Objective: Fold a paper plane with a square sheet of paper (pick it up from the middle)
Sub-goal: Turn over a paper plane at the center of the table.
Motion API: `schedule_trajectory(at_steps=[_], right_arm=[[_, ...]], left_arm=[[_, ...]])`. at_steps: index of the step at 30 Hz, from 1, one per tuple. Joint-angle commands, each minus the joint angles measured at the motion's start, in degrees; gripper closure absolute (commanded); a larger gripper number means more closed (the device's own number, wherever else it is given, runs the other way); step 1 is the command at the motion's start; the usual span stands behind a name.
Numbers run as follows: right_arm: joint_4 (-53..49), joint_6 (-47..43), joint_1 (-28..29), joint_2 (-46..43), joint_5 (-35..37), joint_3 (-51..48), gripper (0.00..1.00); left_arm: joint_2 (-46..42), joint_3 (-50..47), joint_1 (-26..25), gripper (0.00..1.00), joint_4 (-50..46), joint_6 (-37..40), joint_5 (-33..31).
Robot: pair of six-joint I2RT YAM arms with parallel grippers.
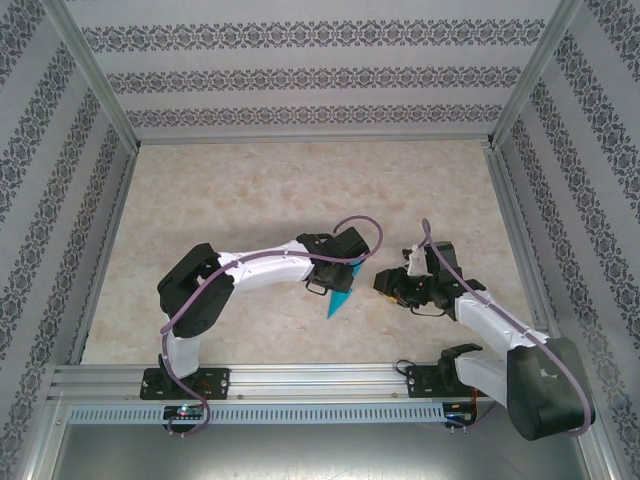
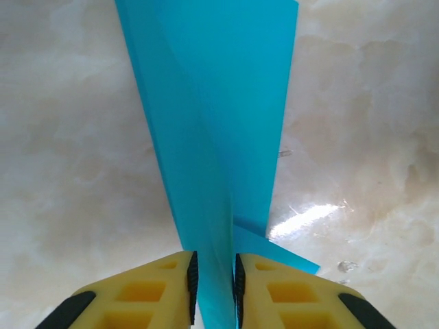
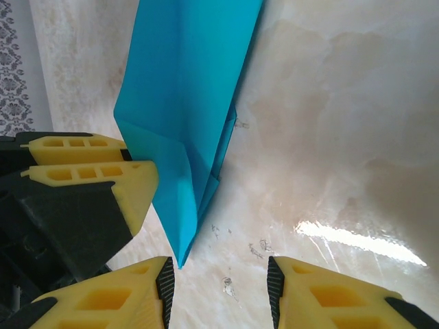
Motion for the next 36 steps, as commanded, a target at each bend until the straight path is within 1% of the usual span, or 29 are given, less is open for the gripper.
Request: schedule_trajectory(at_steps=[1, 4, 7, 10, 13, 19, 21, 26, 33, 36], right_arm=[[2.6, 1.7, 1.4, 0.5, 1.3, 0.8, 0.57], [4.0, 3.0, 2.9, 0.7, 2.1, 0.5, 0.57], [6.0, 4.6, 4.6, 1.4, 2.6, 0.4, 0.56], [8.2, 6.1, 6.7, 2.8, 3.2, 0.7, 0.56], [8.9, 6.7, 8.9, 4.3, 4.6, 1.6, 0.54], [13.9, 9.6, 13.2, 7.8, 6.1, 2.3, 0.51], [15.5, 10.7, 14.6, 9.1, 6.8, 2.6, 0.5], [18.8, 13.1, 17.2, 12.1, 7.5, 3.8, 0.48], [21.8, 15.1, 20.3, 16.2, 9.1, 5.2, 0.43], [23.0, 15.7, 21.3, 17.9, 9.5, 5.7, 0.43]], left_arm=[[0.5, -0.9, -0.2, 0.78, -3.5, 2.1, -2.9], [-0.5, -2.4, 0.5, 0.8, -2.7, 2.1, -3.2], [-1.2, -3.8, 1.0, 0.83, -1.0, 2.0, -1.9], [-1.6, -5.6, 2.0, 0.84, 1.3, 1.9, 0.4], [-2.6, -7.5, 3.0, 0.83, 3.6, 1.4, 2.3], [-5.5, -12.3, 5.5, 0.84, 9.3, 0.1, 7.2], [-6.5, -14.1, 6.3, 0.84, 12.0, -0.6, 9.8], [-8.4, -17.5, 8.0, 0.84, 16.4, -1.8, 13.5], [-9.6, -20.2, 9.8, 0.83, 18.9, -2.3, 16.1], [-9.8, -21.2, 10.2, 0.83, 19.7, -2.3, 16.8]])
